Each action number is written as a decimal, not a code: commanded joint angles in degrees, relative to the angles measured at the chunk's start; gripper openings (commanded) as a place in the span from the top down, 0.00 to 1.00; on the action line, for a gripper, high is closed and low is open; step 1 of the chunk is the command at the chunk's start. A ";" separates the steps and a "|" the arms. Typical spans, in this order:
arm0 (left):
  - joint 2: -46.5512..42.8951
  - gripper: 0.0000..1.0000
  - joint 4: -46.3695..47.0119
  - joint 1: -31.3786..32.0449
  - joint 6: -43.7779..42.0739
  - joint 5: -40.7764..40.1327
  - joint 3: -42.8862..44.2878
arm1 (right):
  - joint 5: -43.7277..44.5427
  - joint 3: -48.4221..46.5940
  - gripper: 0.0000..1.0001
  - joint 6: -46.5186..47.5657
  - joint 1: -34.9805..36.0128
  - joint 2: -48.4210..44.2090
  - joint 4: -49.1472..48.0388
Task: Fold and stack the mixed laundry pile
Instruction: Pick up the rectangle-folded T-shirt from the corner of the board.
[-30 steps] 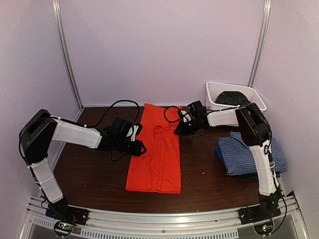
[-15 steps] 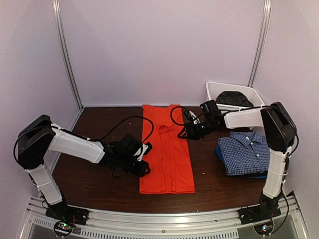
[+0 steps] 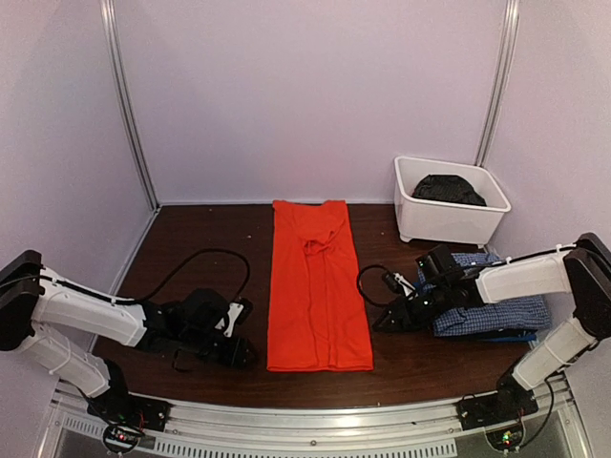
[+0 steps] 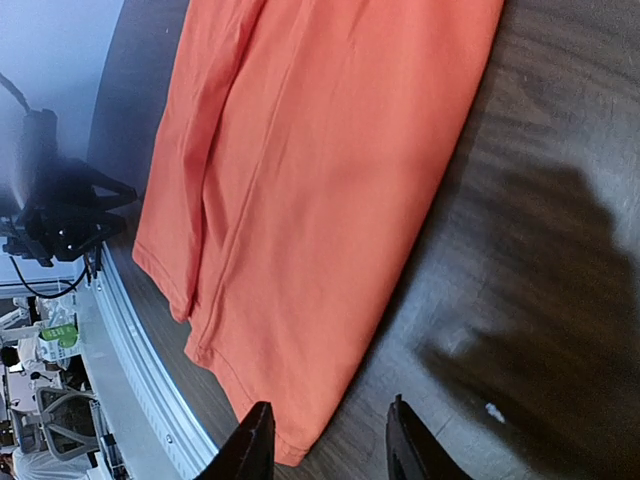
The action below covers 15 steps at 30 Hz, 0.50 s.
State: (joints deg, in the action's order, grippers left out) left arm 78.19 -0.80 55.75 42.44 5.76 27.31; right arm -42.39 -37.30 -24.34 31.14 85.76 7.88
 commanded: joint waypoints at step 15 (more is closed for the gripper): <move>8.81 0.64 17.94 6.00 12.98 3.20 -2.62 | 0.10 13.26 0.64 -13.82 10.18 0.73 -16.82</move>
State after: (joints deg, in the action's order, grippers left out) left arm 84.33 14.96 60.86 53.76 9.04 24.69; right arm -43.55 -26.30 -34.41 39.57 84.12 -3.33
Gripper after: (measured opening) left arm 0.369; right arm 0.364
